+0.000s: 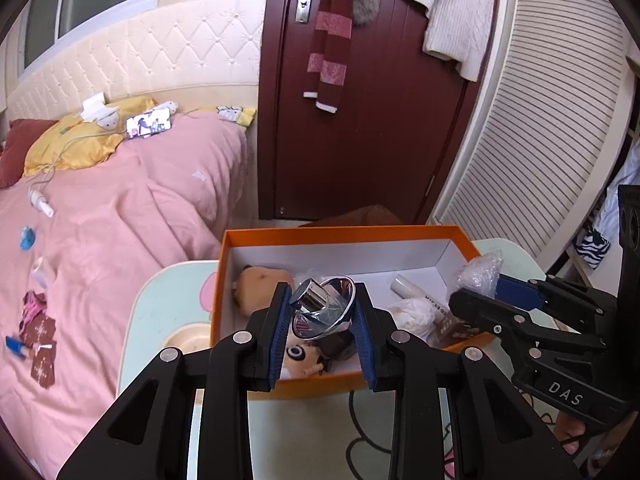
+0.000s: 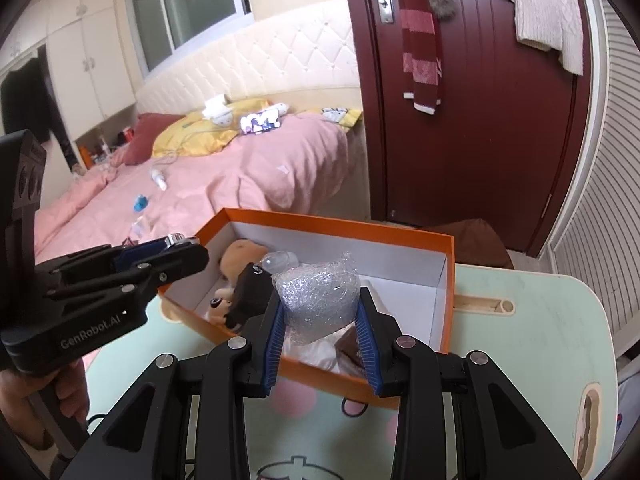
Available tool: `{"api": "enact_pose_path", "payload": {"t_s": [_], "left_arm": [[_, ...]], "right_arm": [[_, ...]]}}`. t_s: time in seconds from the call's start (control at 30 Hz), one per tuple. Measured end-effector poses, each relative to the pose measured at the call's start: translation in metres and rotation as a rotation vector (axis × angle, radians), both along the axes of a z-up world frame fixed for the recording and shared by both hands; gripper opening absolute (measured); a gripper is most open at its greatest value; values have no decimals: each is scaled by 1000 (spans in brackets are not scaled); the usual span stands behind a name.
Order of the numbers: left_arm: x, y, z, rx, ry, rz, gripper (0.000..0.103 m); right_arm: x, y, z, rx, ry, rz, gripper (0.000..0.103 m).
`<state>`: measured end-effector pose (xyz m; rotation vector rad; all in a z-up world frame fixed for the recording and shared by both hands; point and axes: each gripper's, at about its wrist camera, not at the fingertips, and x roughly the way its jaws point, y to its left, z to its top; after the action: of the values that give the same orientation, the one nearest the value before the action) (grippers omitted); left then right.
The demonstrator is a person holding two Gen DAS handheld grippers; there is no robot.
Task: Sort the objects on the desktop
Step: 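Carry the knob and bubble-wrap bag into the orange box and open both grippers, then withdraw both grippers from the box back over the cleared table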
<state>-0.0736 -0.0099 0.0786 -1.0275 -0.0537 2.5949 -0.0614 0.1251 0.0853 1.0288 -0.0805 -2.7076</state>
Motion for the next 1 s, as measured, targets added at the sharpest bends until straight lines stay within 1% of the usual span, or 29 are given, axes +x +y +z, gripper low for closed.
{"api": "enact_pose_path", "payload": {"t_s": [0.27,0.37,0.4,0.43,0.47,0.5,0.53,0.57,0.63,0.7,0.8,0.93,1.0], "left_arm": [[-19,4,-12,3,-38,-3,32],[-26,8,-15,-3,-54,-7,32],[-28,9,-16,-8,-61,-7,35],[-29,10,-17,-14,-66,-2,39],[-28,10,-18,-15,-61,6,47],[-27,9,-18,-16,-55,15,57],[-26,9,-18,-16,-50,23,62],[-25,8,-18,-15,-44,30,70],[-21,4,-18,-4,-38,40,71],[-17,0,-20,2,-51,44,71],[-9,-5,-21,1,-66,55,71],[6,-11,-22,-19,-91,74,71],[15,-9,-19,-44,-77,83,71]], "right_arm": [[-16,2,-6,-13,-29,0,33],[-18,4,-7,-23,-23,-11,33],[-18,5,-7,-27,-20,-16,34],[-17,6,-7,-30,-17,-21,36],[-17,7,-7,-34,-13,-26,41],[-17,8,-6,-37,-10,-30,54],[-17,9,-6,-41,-6,-35,61],[-16,10,-6,-44,-3,-40,62],[-16,12,-6,-51,4,-49,62],[-15,15,-6,-58,11,-59,62],[-10,17,-9,-64,-4,-57,62],[2,16,-11,-58,-29,-46,62],[9,14,-11,-53,-38,-43,62]]}}
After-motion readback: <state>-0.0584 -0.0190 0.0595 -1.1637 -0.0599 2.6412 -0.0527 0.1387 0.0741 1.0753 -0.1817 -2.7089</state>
